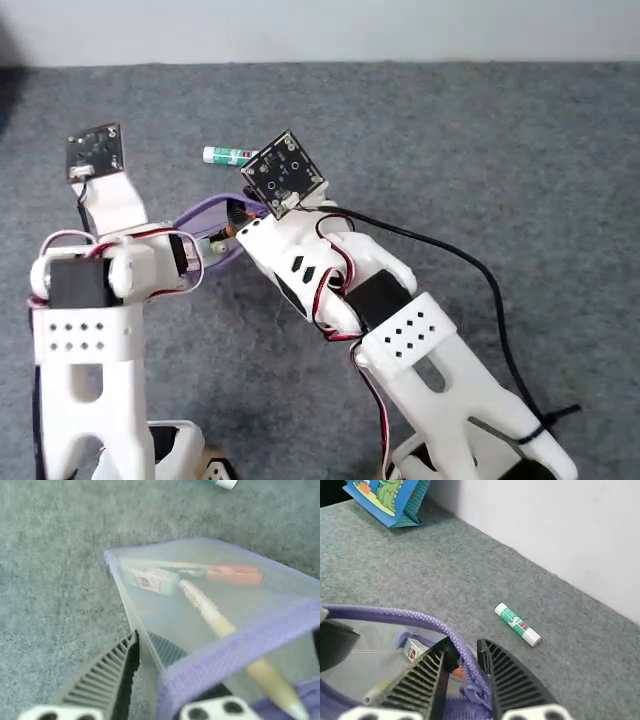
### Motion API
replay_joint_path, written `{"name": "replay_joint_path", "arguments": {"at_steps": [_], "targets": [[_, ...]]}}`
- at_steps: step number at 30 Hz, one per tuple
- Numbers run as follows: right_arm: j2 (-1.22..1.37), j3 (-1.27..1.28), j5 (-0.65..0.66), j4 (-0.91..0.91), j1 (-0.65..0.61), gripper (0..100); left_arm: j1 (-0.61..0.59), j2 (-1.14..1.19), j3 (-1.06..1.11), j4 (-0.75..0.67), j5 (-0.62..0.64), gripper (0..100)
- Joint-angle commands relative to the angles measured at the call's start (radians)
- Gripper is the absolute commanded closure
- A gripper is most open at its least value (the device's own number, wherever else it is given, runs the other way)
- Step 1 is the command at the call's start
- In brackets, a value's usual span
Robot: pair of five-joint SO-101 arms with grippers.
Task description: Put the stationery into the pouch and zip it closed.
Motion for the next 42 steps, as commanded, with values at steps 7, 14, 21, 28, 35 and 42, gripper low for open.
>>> {"name": "replay_joint_path", "arguments": {"at_steps": [7,14,21,28,35,42], "targets": [[0.019,-0.002,-0.008,0.031,0.051,99.0,0.077,-0.311,-0.087,-0.017,0.094,65],[0.008,0.000,0.002,0.033,0.054,99.1,0.011,-0.465,-0.097,-0.032,0.104,65],[-0.067,-0.002,0.110,0.033,0.116,99.1,-0.245,-0.485,-0.081,-0.117,0.101,66],[-0.188,0.000,0.230,0.088,0.225,99.1,-0.310,-0.485,0.120,-0.288,0.104,71],[-0.295,0.000,0.238,0.174,0.332,99.1,-0.307,-0.483,0.387,-0.641,0.101,83],[-0.390,0.000,0.238,0.257,0.400,99.1,-0.158,-0.433,0.515,-0.830,0.098,91]]}}
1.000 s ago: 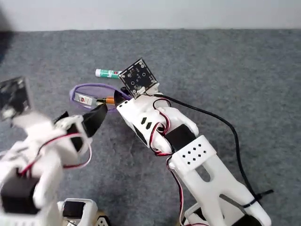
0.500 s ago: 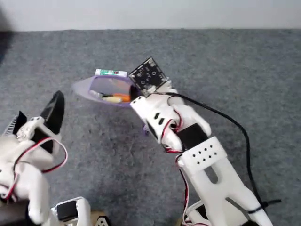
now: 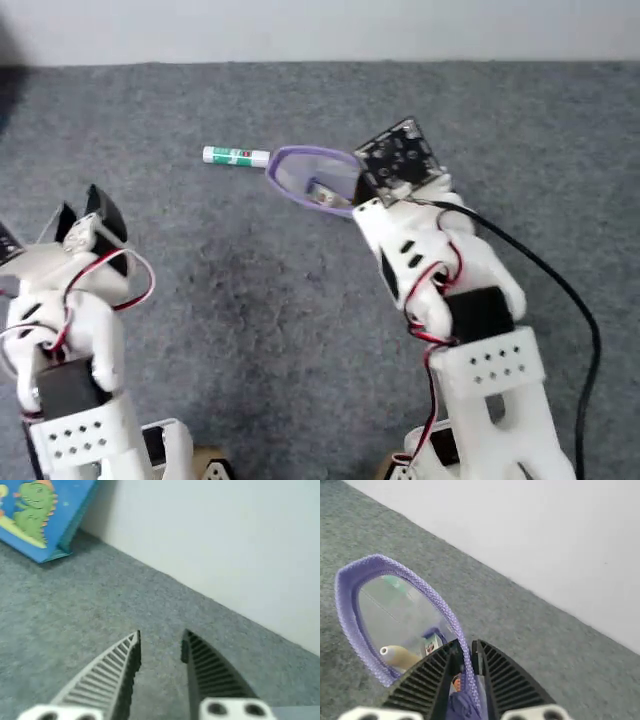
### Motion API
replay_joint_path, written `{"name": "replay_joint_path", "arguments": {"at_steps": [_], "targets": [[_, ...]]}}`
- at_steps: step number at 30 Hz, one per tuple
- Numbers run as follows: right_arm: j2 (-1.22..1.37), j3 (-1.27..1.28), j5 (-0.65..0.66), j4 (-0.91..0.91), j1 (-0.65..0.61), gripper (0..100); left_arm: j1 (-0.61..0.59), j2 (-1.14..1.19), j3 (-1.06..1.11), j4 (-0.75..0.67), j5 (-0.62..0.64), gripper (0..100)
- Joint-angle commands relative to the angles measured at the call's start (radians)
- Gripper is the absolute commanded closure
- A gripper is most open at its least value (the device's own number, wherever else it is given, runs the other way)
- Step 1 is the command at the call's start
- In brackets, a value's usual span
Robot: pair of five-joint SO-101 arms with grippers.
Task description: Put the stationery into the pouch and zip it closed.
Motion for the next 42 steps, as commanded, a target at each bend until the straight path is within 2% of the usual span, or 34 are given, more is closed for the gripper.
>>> {"name": "replay_joint_path", "arguments": {"at_steps": [1,7,14,17,23,33,36,42], "targets": [[-0.076,-0.025,0.012,0.030,0.033,99.1,0.086,0.074,-0.024,-0.063,-0.002,91],[-0.105,-0.025,0.006,0.105,0.065,99.1,0.164,0.450,-0.275,-0.061,-0.008,91],[-0.096,-0.021,0.003,0.099,0.079,99.1,0.253,0.931,-0.641,-0.058,-0.068,91],[-0.105,0.003,-0.017,0.097,0.079,99.1,0.264,1.126,-0.812,-0.057,-0.068,89],[-0.105,0.025,-0.023,0.097,0.081,99.1,0.269,1.508,-1.148,-0.055,-0.066,78],[-0.105,0.037,-0.023,0.099,0.081,99.1,0.275,2.099,-1.784,-0.055,-0.064,78],[-0.105,0.037,-0.023,0.099,0.081,99.1,0.279,2.266,-1.963,0.000,-0.068,80],[-0.104,0.037,-0.023,0.099,0.079,99.1,0.279,2.524,-2.321,0.207,-0.130,83]]}}
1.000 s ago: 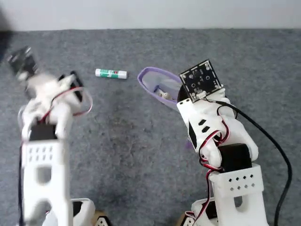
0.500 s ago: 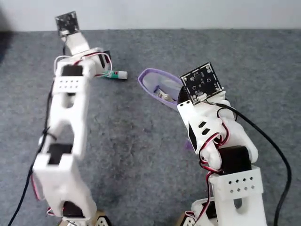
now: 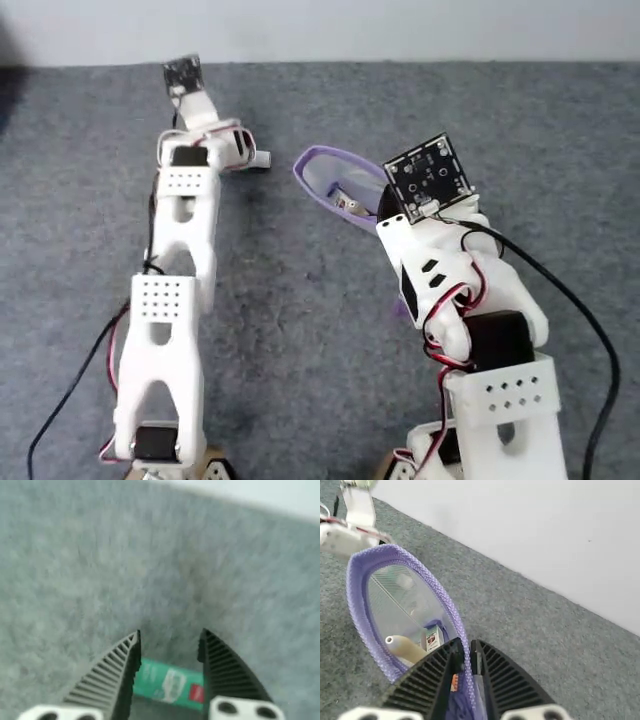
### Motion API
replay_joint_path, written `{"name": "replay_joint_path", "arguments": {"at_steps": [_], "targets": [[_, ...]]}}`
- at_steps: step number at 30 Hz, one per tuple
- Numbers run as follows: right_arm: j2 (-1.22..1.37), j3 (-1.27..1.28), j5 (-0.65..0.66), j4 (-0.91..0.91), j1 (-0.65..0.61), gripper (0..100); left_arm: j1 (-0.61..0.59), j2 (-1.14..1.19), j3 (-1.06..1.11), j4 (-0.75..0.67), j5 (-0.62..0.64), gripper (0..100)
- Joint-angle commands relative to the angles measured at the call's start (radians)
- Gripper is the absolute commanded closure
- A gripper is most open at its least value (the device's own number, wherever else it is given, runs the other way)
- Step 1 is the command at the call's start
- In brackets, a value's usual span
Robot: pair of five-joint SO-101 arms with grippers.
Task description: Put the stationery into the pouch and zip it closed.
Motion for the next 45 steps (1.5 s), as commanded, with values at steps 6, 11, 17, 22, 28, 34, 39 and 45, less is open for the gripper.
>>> {"name": "replay_joint_path", "arguments": {"at_steps": [6,11,17,22,28,34,39,45], "targets": [[-0.007,0.000,-0.014,-0.008,0.012,99.1,0.012,0.081,-0.420,0.433,-0.161,86],[-0.012,0.000,-0.014,-0.008,0.010,99.1,0.021,0.041,-0.470,0.680,-0.239,90],[-0.013,-0.002,-0.014,-0.008,0.012,99.1,0.055,-0.066,-0.469,0.822,-0.262,96],[-0.015,-0.006,-0.014,-0.008,0.016,99.1,0.058,-0.169,-0.470,0.822,-0.258,98],[-0.015,-0.008,-0.014,-0.008,0.016,99.1,0.041,-0.331,-0.464,0.825,-0.261,98],[-0.071,0.000,-0.014,0.001,0.018,99.1,0.038,-0.560,-0.297,0.827,-0.345,91],[-0.110,0.041,-0.014,0.001,0.042,99.1,0.044,-0.847,0.154,0.824,-0.437,90],[-0.180,0.114,-0.014,0.001,0.044,99.1,0.040,-1.106,0.668,0.818,-0.597,90]]}}
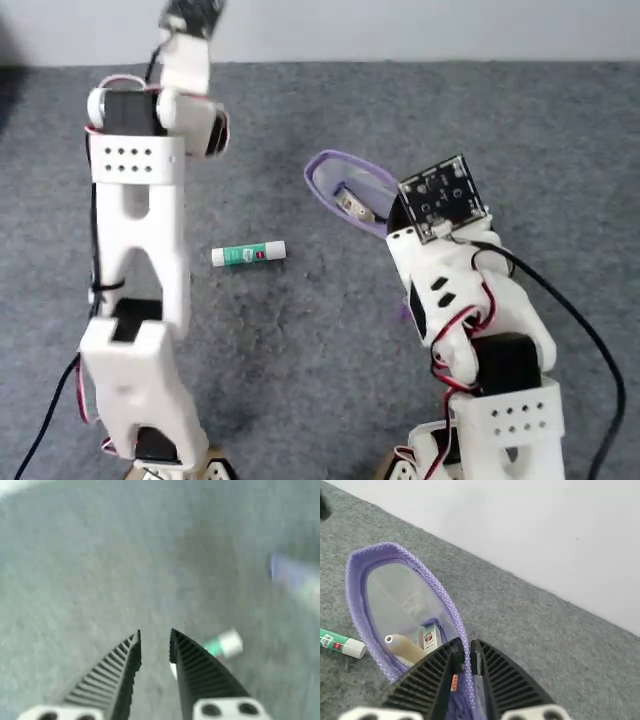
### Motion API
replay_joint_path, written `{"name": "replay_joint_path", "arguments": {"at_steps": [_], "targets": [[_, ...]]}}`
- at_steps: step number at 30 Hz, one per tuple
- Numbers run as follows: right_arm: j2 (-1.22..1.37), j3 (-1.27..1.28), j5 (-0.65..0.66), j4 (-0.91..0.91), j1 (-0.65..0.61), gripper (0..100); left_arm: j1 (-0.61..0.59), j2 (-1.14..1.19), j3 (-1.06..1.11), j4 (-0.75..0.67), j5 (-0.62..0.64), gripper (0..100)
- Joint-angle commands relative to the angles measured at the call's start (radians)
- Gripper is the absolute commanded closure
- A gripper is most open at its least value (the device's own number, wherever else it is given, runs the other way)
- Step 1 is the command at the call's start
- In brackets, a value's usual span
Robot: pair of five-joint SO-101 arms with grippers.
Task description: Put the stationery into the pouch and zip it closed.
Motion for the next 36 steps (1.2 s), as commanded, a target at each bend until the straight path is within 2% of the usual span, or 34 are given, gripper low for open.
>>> {"name": "replay_joint_path", "arguments": {"at_steps": [1,8,15,20,23,28,36], "targets": [[-0.053,0.031,-0.014,0.001,0.013,99.1,0.000,-0.172,0.255,0.017,-0.094,90],[-0.140,0.091,-0.041,-0.005,0.008,99.1,-0.002,-0.307,0.404,0.018,-0.146,89],[-0.189,0.094,-0.069,0.001,-0.012,99.1,0.078,-0.535,0.375,0.017,0.068,76],[-0.194,0.095,-0.068,0.001,-0.071,99.1,0.229,-0.692,0.375,0.011,0.193,74],[-0.193,0.095,-0.068,0.001,-0.093,99.1,0.284,-0.747,0.377,-0.032,0.219,74],[-0.194,0.095,-0.066,0.001,-0.097,99.1,0.288,-0.755,0.380,-0.066,0.221,74],[-0.194,0.095,0.009,0.001,-0.097,99.1,0.313,-0.738,0.397,-0.146,0.255,75]]}}
